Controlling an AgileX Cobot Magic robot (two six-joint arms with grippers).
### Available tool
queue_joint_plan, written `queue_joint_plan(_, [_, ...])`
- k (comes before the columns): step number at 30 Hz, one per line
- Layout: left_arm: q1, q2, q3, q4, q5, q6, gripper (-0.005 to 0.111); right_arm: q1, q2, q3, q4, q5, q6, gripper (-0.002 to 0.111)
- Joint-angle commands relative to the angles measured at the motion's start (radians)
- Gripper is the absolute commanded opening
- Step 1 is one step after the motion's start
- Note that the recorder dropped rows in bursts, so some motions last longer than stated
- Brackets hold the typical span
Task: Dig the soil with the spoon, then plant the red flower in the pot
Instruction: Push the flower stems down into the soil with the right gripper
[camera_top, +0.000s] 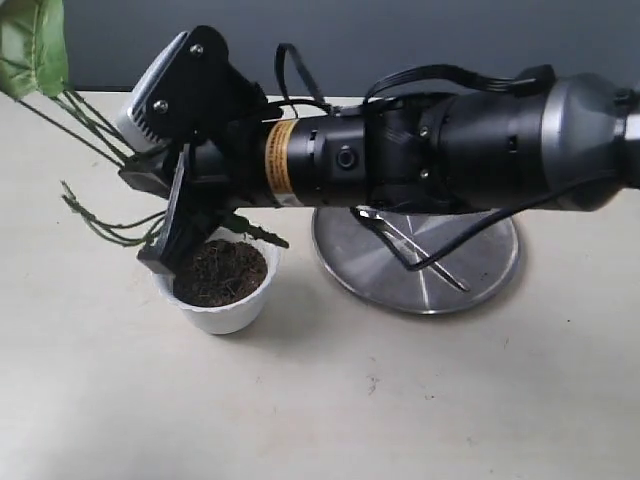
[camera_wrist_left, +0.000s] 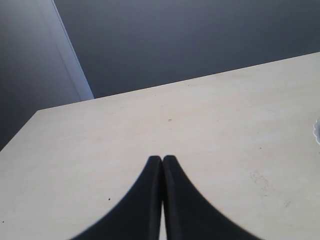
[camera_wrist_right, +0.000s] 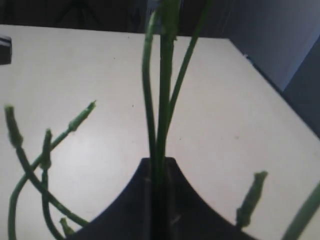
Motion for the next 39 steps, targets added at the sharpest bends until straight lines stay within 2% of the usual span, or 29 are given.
queue_joint_plan(1, [-0.001, -0.004, 0.000, -0.003, 0.000, -0.003, 0.000, -0.012, -0.042, 0.087, 0.302, -0.254, -0.326, -0.001])
queue_joint_plan(3, [-0.001, -0.004, 0.000, -0.003, 0.000, -0.003, 0.000, -0.012, -0.040, 0.152, 0.502, -0.462, -0.448, -0.001])
queue_joint_plan(6, [-0.001, -0.004, 0.000, -0.003, 0.000, -0.003, 0.000, -0.007, -0.025, 0.238, 0.679, -0.620, -0.543, -0.001])
queue_joint_plan(10, [-0.001, -0.004, 0.000, -0.003, 0.000, -0.003, 0.000, -0.011, 0.026, 0.314, 0.792, -0.700, -0.533, -0.001])
queue_joint_plan(12, [-0.001, -0.004, 0.000, -0.003, 0.000, -0.001, 0.000, -0.017, 0.060, 0.337, 0.858, -0.824, -0.487, -0.001])
queue_joint_plan(16, [-0.001, -0.004, 0.000, -0.003, 0.000, -0.001, 0.000, -0.058, 0.117, 0.316, 0.717, -0.824, -0.301, -0.001])
queue_joint_plan(18, [-0.001, -0.004, 0.000, -0.003, 0.000, -0.001, 0.000, -0.066, 0.153, 0.297, 0.660, -0.824, -0.291, -0.001])
queue_joint_plan(24, [-0.001, -0.004, 0.000, -0.003, 0.000, -0.001, 0.000, -0.082, 0.239, 0.238, 0.690, -0.824, -0.229, -0.001])
queue_joint_plan(31, [-0.001, -0.004, 0.000, -0.003, 0.000, -0.001, 0.000, -0.105, 0.363, 0.098, 0.620, -0.824, -0.117, -0.001])
queue_joint_plan(39, [-0.001, -0.004, 0.000, -0.003, 0.000, -0.001, 0.000, -0.110, 0.411, 0.088, 0.593, -0.824, -0.103, -0.001])
